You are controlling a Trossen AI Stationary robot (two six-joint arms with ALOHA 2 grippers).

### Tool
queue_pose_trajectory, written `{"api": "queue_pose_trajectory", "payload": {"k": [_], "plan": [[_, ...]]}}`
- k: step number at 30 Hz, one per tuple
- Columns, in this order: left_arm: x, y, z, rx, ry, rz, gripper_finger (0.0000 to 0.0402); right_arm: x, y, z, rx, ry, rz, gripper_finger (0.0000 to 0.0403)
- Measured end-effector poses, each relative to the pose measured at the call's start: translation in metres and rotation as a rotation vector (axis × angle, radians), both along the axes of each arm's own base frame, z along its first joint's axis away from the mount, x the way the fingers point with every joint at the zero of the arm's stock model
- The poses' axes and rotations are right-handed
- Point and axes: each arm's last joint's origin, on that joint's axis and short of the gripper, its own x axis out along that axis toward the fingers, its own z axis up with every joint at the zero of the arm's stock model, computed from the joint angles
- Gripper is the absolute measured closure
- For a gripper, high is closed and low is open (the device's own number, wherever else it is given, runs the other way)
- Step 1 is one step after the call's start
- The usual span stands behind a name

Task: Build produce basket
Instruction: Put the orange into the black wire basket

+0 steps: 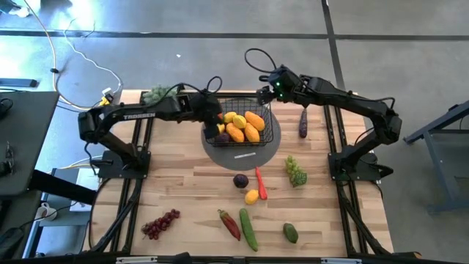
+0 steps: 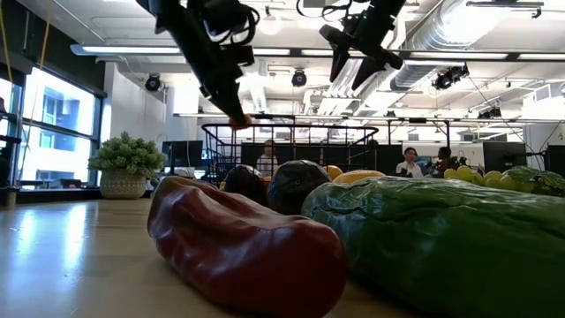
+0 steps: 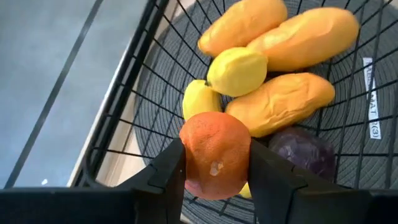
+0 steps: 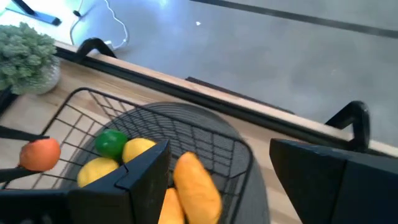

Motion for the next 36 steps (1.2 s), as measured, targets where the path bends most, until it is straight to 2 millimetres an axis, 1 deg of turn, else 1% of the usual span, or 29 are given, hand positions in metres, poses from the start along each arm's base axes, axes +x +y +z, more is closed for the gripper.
{"api": "queue_pose_trajectory", "payload": {"k": [7, 10, 16, 21, 26, 36], "plan": [[0.007, 0.004, -0.017, -0.037, 0.044, -0.009, 0.0272, -0.008, -0.014, 0.000, -0.006, 0.024, -0.004, 0.0148], [0.009, 0.004, -0.018, -0.036, 0.043, -0.013, 0.0270, -0.011, -0.019, 0.000, -0.018, 0.044, 0.001, 0.0148], [0.009, 0.004, -0.019, -0.044, 0.043, -0.021, 0.0252, -0.018, -0.027, -0.002, -0.028, 0.114, 0.022, 0.0148], [0.009, 0.004, -0.019, -0.041, 0.045, -0.026, 0.0242, -0.024, -0.029, -0.006, 0.008, 0.176, 0.052, 0.0148], [0.009, 0.004, -0.019, -0.030, 0.056, -0.044, 0.0228, -0.026, -0.028, -0.007, 0.018, 0.202, 0.069, 0.0148], [0.009, 0.004, -0.019, -0.052, 0.030, 0.018, 0.0184, -0.024, -0.027, -0.008, 0.066, 0.161, 0.095, 0.0148]]}}
